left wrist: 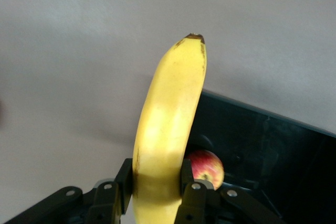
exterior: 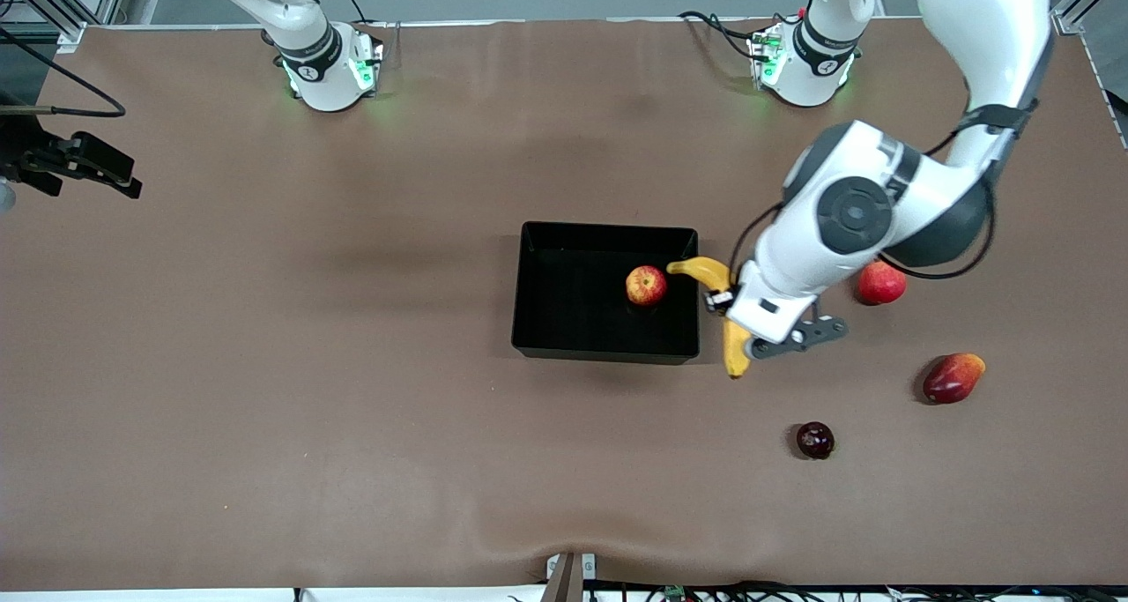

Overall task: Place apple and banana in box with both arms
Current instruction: 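Lift the banana and carry it over the tray with the left gripper, then lower the banana into the tray beside the apple and open the left gripper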

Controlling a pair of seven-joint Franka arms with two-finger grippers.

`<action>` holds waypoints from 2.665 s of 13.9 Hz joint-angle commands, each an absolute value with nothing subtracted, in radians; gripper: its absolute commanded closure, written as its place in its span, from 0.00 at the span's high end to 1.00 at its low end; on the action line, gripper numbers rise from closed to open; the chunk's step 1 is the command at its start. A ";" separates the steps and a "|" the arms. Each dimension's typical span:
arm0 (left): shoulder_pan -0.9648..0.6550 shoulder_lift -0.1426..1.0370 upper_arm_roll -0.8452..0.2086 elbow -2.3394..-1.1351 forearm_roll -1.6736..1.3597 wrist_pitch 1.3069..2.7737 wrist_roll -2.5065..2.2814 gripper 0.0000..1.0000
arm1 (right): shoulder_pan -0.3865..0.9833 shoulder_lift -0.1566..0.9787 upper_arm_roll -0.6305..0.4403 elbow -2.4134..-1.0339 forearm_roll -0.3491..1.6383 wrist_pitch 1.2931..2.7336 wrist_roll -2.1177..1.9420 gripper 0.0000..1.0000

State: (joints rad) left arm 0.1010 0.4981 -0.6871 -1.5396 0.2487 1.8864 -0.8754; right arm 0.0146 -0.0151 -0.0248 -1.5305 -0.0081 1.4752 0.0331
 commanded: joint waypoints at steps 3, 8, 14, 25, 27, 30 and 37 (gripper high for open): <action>0.023 0.494 -0.689 -1.543 0.268 1.881 -0.991 0.00 | 0.005 -0.017 -0.021 -1.526 0.006 1.473 0.040 1.00; -0.089 0.544 -0.684 -1.540 0.268 1.896 -1.084 0.00 | 0.009 -0.017 -0.021 -1.526 0.006 1.477 0.040 1.00; -0.175 0.633 -0.680 -1.540 0.293 1.979 -1.210 0.00 | 0.009 -0.017 -0.021 -1.526 0.006 1.477 0.040 1.00; -0.376 0.745 -0.502 -1.459 0.296 2.091 -1.332 0.00 | 0.009 -0.017 -0.021 -1.526 0.005 1.477 0.040 1.00; -0.385 0.762 -0.499 -1.454 0.304 2.118 -1.325 0.00 | 0.009 -0.017 -0.021 -1.526 0.006 1.477 0.040 1.00; -0.391 0.793 -0.499 -1.454 0.333 2.166 -1.330 0.00 | 0.009 -0.017 -0.020 -1.526 0.006 1.477 0.040 1.00; -0.402 0.847 -0.499 -1.456 0.383 2.204 -1.333 0.26 | 0.009 -0.017 -0.020 -1.526 0.006 1.477 0.040 1.00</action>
State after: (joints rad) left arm -0.3896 0.8306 -0.5043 -1.4813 0.3554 2.1937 -1.3041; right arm 0.0146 -0.0151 -0.0242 -1.5305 -0.0081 1.4779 0.0331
